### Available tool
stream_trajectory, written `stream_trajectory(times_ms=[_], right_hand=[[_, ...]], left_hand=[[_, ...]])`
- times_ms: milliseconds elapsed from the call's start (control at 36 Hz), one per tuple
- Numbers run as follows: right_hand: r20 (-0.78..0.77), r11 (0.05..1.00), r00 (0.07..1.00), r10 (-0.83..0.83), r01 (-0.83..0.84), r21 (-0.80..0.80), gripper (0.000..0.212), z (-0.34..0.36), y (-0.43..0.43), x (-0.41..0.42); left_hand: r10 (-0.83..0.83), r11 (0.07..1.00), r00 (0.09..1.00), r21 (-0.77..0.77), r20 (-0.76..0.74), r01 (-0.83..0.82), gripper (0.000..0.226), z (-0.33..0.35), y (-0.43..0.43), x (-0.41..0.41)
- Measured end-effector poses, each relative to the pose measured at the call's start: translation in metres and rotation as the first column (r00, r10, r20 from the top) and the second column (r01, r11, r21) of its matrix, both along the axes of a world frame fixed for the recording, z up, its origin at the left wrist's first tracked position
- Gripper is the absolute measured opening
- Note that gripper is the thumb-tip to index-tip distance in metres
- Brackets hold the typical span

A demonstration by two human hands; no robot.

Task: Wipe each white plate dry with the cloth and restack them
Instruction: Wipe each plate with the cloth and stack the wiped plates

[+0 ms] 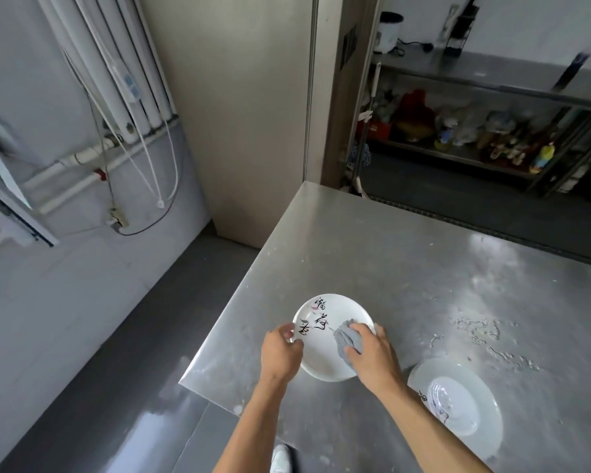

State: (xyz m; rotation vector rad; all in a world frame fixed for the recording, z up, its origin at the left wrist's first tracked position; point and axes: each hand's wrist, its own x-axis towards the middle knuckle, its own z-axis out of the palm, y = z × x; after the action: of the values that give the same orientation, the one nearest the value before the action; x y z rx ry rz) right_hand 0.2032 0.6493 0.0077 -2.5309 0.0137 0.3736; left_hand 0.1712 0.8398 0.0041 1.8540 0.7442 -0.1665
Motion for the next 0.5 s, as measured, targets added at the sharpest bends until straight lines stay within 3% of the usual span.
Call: stream_trajectory(times_ms=[111, 389, 500], right_hand=[[-0.009, 0.999, 1.0, -0.03, 0.03, 0.032, 0.047, -0.001, -0.001, 0.0], [-0.055, 0.983, 0.992, -0.118, 0.124, 0.133, 0.057, 0.004, -0.003, 0.003], [-0.063, 0.97, 0.98, -0.19, 0.198, 0.144, 0.036, 0.004, -0.005, 0.003]], left_hand=[[0.084, 0.98, 0.996, -0.181, -0.01, -0.084, 0.031, 0.002, -0.002, 0.002], [0.082, 0.901, 0.996, -0.429, 0.028, -0.062, 0.03, 0.012, -0.001, 0.001], [0.101, 0.868, 0.995, -0.49, 0.003, -0.087, 0.031, 0.011, -0.006, -0.001]])
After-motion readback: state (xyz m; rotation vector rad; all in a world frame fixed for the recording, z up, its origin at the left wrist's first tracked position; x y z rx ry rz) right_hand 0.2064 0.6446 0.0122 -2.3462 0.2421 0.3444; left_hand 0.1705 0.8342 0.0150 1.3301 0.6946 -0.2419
